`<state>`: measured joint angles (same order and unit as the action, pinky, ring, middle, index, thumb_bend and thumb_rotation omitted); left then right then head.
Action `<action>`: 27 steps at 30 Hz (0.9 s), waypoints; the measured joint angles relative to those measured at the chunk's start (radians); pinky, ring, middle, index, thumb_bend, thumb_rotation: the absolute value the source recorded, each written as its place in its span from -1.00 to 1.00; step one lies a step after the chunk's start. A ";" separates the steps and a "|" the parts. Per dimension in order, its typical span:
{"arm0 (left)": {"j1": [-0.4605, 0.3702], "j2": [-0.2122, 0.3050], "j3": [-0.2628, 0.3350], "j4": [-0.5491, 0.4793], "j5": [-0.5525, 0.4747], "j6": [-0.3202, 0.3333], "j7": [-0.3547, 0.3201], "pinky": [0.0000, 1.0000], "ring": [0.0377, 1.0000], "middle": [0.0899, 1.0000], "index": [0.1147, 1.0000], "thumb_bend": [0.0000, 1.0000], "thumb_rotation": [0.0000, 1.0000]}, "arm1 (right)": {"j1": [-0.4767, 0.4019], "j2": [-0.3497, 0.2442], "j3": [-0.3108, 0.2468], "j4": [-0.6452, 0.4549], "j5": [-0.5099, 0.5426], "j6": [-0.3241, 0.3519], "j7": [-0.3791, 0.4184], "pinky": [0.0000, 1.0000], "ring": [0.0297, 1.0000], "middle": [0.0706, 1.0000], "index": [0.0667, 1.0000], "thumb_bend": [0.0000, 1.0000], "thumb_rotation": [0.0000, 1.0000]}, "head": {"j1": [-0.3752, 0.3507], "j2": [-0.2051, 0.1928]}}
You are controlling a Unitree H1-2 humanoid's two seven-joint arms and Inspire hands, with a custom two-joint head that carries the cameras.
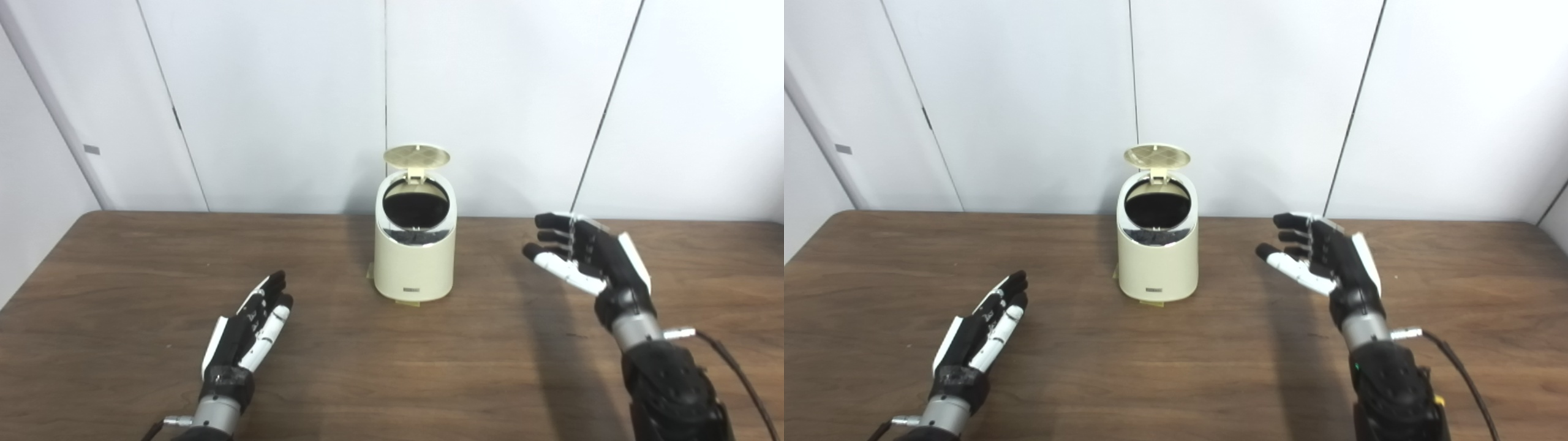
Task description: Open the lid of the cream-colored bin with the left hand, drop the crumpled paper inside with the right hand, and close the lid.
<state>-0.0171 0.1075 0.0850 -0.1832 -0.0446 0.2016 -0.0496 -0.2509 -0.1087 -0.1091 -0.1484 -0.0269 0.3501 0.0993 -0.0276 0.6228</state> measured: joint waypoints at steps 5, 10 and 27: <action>-0.040 0.011 -0.003 -0.010 0.009 0.022 -0.001 0.87 0.87 0.83 0.87 0.01 0.20 | 0.034 0.029 -0.063 0.053 0.154 -0.007 0.011 0.99 1.00 1.00 1.00 0.23 0.92 | 0.011 0.005; -0.098 0.032 -0.028 -0.034 0.039 0.049 -0.003 0.87 0.85 0.82 0.84 0.03 0.25 | 0.071 0.058 -0.061 0.054 0.203 -0.033 0.009 1.00 1.00 1.00 1.00 0.23 0.99 | 0.018 0.003; -0.272 0.066 -0.096 -0.073 0.138 0.113 -0.020 0.72 0.78 0.77 0.77 0.02 0.19 | 0.130 0.074 -0.053 0.099 0.217 -0.164 -0.021 1.00 1.00 1.00 1.00 0.23 1.00 | 0.060 -0.015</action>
<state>-0.2887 0.1740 -0.0106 -0.2559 0.0934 0.3147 -0.0692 -0.1205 -0.0343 -0.1623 -0.0495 0.1905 0.1862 0.0785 0.0322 0.6075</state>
